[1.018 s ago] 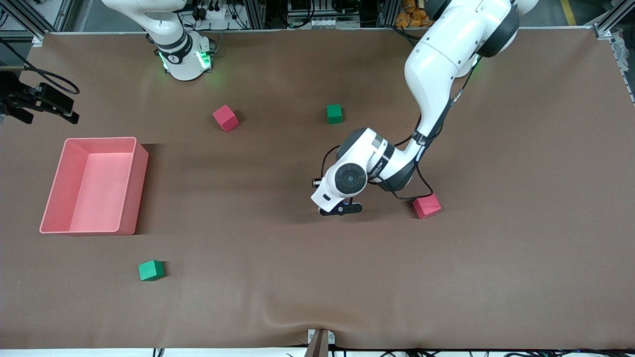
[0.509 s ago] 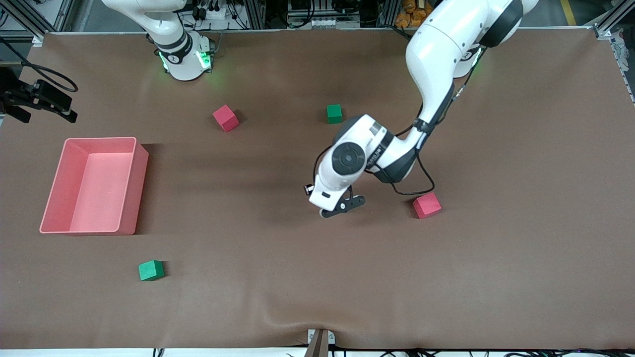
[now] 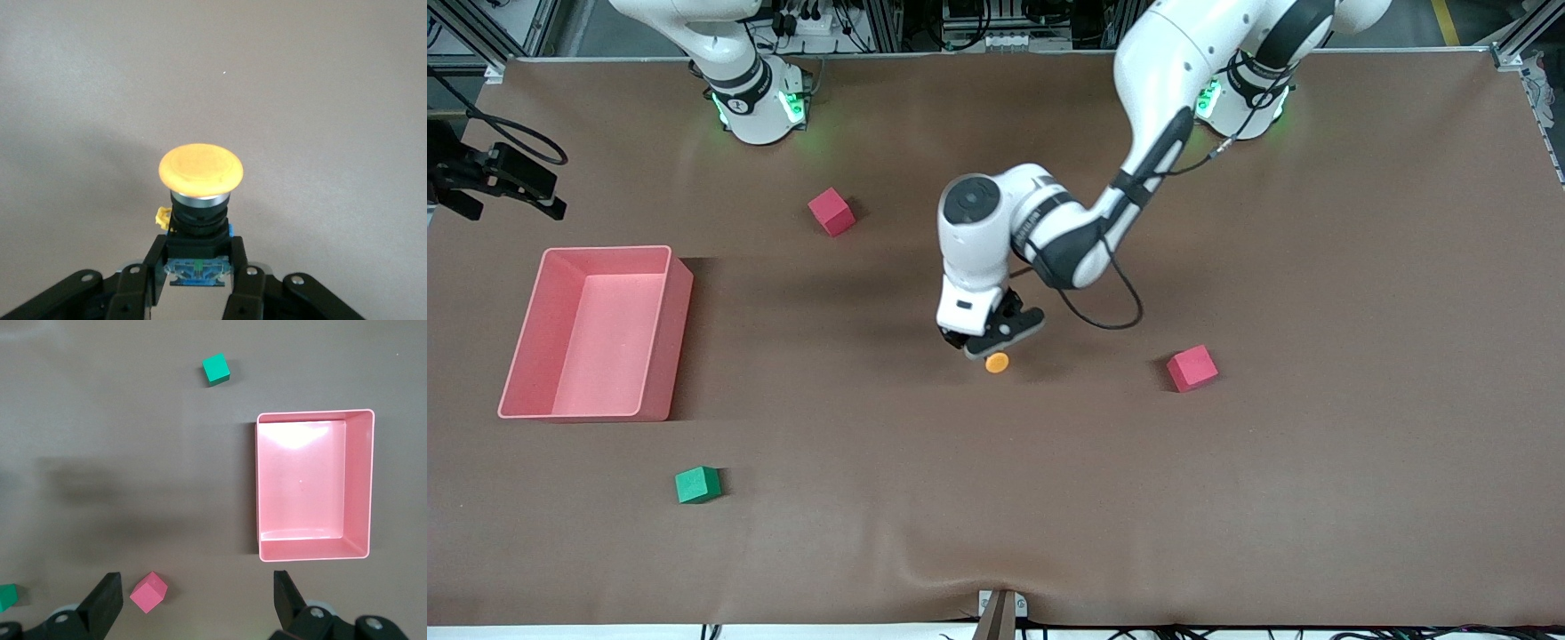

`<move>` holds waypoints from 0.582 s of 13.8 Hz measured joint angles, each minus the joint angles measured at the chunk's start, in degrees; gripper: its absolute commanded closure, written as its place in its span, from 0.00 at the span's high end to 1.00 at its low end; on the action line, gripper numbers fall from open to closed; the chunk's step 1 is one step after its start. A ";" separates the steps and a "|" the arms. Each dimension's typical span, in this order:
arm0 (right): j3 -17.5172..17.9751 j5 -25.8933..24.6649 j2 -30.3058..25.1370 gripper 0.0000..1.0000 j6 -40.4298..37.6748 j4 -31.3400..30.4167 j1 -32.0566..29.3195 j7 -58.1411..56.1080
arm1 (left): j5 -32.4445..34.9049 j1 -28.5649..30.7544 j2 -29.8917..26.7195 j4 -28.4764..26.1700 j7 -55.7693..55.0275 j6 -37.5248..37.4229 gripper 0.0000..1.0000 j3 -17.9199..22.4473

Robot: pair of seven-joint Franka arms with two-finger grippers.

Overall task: Place and upright button with both arms
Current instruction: 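Move the button and lower it upright onto the table with the left gripper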

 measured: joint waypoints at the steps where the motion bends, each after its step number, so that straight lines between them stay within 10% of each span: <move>1: 0.00 0.00 0.00 1.00 -0.06 0.00 0.00 0.00 | 3.09 -1.47 0.26 -0.13 -3.35 0.00 0.00 0.23; 8: 0.03 0.00 0.00 1.00 -0.14 0.00 0.00 -0.02 | 26.41 -8.63 4.56 -0.84 -22.95 0.12 0.00 0.45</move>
